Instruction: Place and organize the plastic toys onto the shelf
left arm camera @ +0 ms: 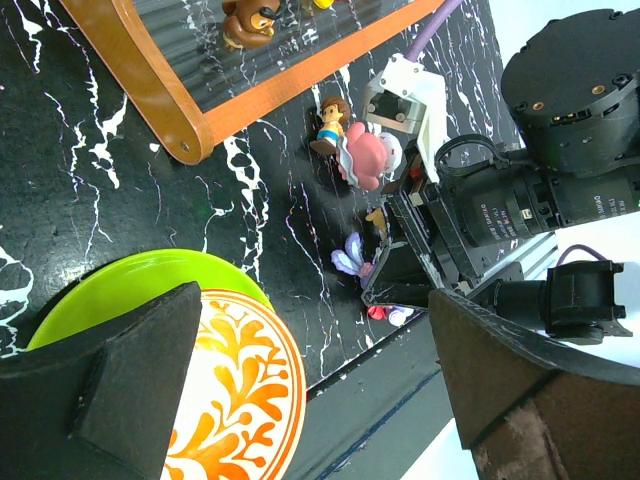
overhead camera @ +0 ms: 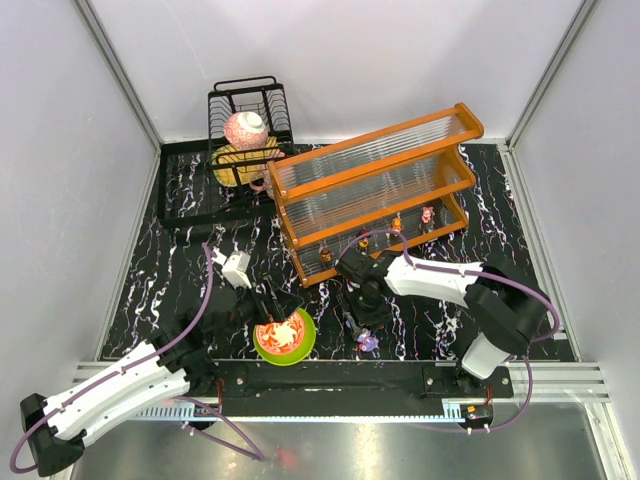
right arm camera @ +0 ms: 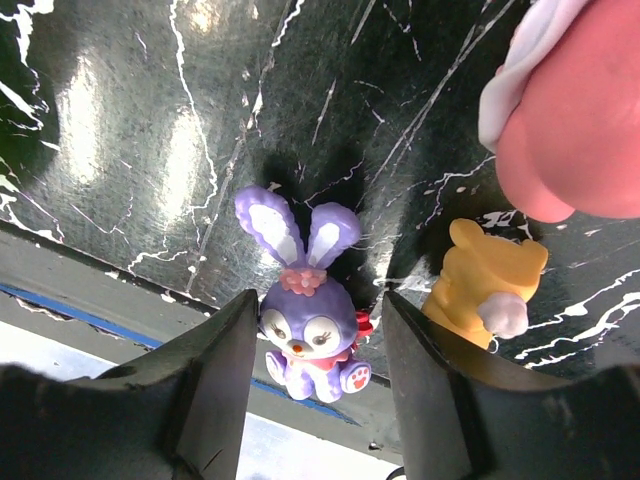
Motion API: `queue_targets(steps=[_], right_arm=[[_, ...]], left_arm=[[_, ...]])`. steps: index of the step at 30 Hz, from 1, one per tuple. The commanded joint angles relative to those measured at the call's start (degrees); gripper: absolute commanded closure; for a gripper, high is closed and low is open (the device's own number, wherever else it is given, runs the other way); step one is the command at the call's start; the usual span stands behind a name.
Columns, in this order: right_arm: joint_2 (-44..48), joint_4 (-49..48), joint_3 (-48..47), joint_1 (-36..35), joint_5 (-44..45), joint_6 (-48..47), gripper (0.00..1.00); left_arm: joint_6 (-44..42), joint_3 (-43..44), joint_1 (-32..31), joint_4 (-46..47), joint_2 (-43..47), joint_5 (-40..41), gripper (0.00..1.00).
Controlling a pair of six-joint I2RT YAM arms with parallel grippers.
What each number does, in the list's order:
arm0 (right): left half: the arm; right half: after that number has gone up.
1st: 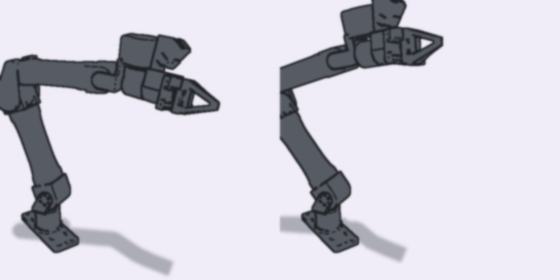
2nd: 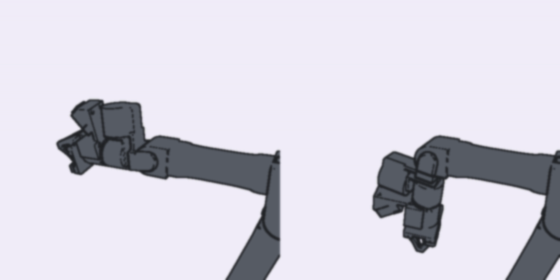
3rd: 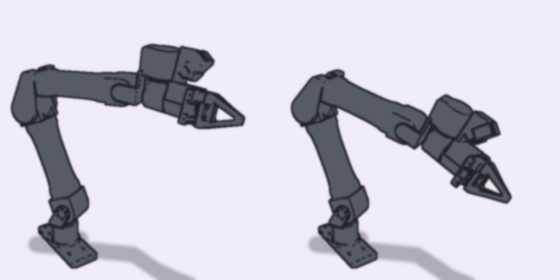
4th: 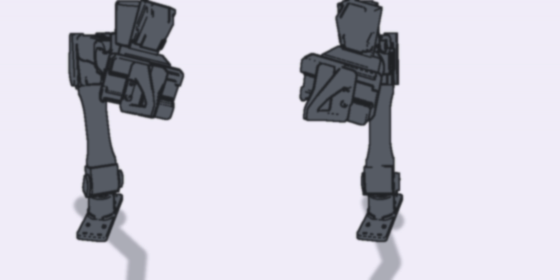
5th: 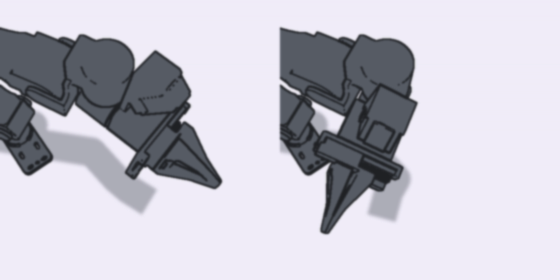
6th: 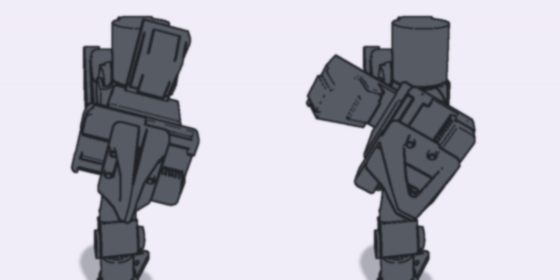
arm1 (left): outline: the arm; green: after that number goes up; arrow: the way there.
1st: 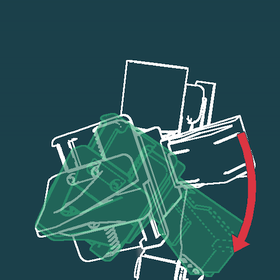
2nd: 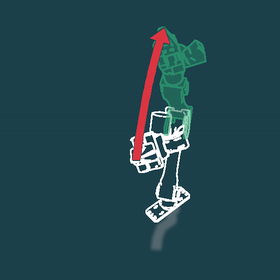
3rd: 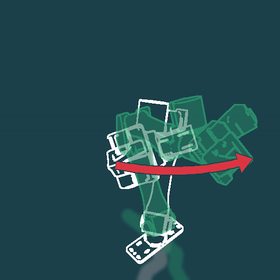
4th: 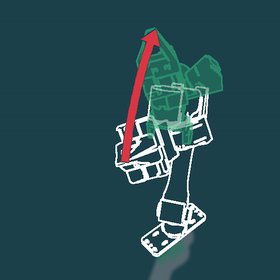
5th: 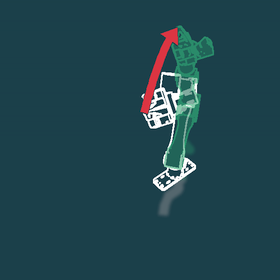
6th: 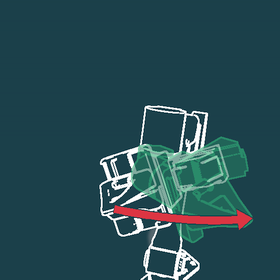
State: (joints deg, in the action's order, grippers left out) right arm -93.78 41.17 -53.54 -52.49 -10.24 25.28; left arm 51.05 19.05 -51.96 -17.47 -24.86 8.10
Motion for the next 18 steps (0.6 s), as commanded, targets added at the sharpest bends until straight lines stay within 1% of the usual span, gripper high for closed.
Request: queue_targets(steps=[1,5,7,13,17,18], right_arm=[[-1.0,-0.8,-0.3,0.1,-1.2,-0.8,0.43],[-1.1,-0.9,-0.4,0.2,-1.4,-0.8,0.45],[-0.7,-0.9,-0.3,0.1,-1.1,-0.7,0.47],[1.0,-0.2,0.2,0.1,-0.7,-0.5,0.58],[3.3,0.9,-0.2,0.0,0.3,-0.2,0.69],[5.0,1.3,-0.3,0.1,0.8,-0.1,0.73]], left_arm=[[0.0,1.8,-0.2,1.9,-0.1,0.0,0.01],[0.1,2.0,-0.1,1.7,0.1,0.3,0.01],[0.3,2.0,-0.2,1.7,0.1,0.5,0.01],[0.5,1.7,-0.2,1.8,0.2,0.5,0.01],[0.6,1.4,-0.2,1.4,0.6,0.7,0.01],[0.8,1.4,-0.2,1.4,0.8,0.8,0.01]])
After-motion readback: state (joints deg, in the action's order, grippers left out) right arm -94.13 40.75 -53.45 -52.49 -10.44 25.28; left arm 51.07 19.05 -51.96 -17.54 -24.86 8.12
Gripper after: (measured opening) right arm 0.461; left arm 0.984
